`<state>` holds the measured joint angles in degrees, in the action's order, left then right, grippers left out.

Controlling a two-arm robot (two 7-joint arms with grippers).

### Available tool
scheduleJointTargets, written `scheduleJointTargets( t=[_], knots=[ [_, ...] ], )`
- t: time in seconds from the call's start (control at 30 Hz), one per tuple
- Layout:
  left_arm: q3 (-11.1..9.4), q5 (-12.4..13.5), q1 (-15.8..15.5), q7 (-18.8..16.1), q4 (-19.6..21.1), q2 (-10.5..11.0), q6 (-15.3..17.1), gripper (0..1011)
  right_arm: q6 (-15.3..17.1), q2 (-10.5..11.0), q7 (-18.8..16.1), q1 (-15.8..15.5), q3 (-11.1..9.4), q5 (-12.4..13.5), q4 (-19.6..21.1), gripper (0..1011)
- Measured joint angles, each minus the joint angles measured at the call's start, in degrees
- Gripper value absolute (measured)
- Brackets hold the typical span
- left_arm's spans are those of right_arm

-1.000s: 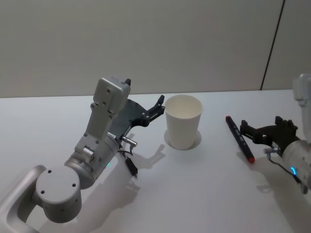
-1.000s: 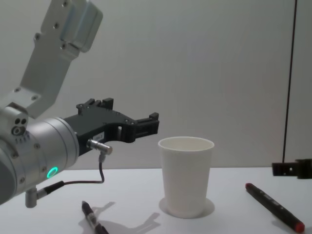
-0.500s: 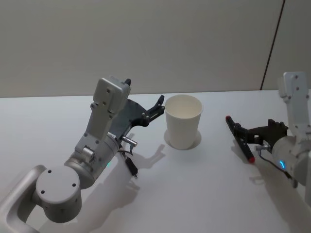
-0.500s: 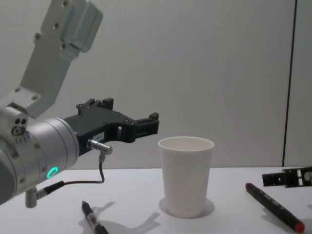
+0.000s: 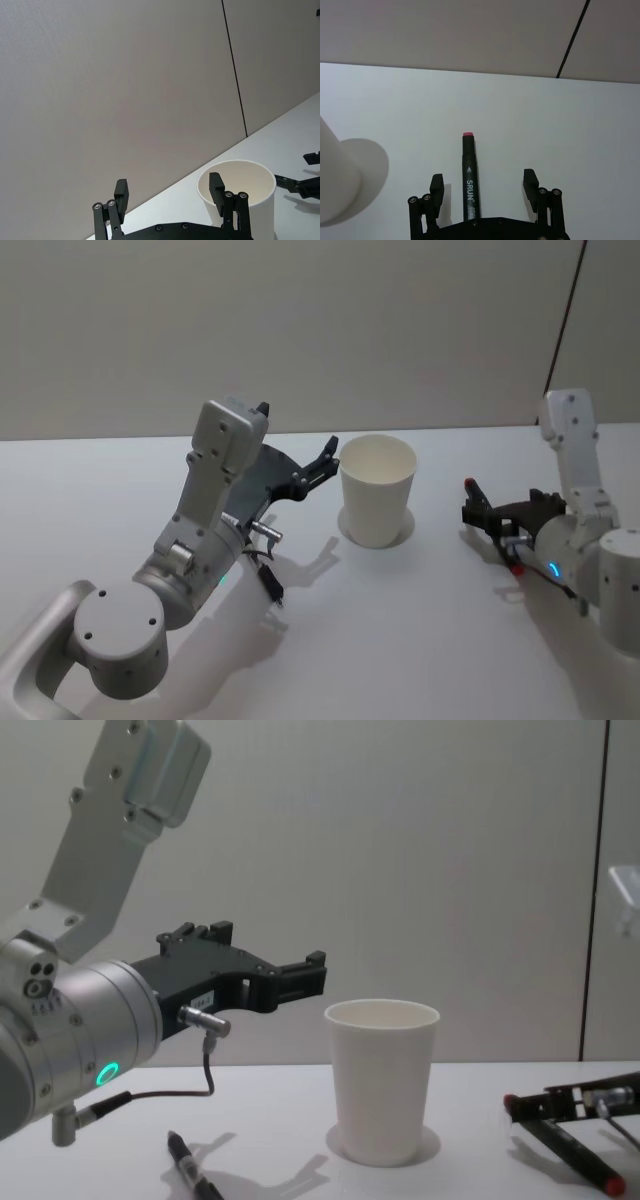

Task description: Place the pen into the pen holder.

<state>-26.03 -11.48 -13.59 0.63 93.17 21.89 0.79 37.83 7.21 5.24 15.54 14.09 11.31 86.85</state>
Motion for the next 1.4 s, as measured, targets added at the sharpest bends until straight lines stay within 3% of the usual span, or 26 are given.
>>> scheduleJointTargets(
  t=[0.33,1.0,1.4],
  knots=[
    [0.0,0.0,0.0,0.0,0.0,0.0,0.0,1001,0.1,-1.4,-1.1,1.9,0.7,-1.6,-3.9,1001],
    [0.0,0.0,0.0,0.0,0.0,0.0,0.0,1001,0.1,-2.7,-1.0,2.4,1.1,-2.6,-6.1,1002],
    [0.0,0.0,0.0,0.0,0.0,0.0,0.0,1001,0.1,-3.1,-1.0,2.4,1.3,-2.8,-6.5,733]
  ],
)
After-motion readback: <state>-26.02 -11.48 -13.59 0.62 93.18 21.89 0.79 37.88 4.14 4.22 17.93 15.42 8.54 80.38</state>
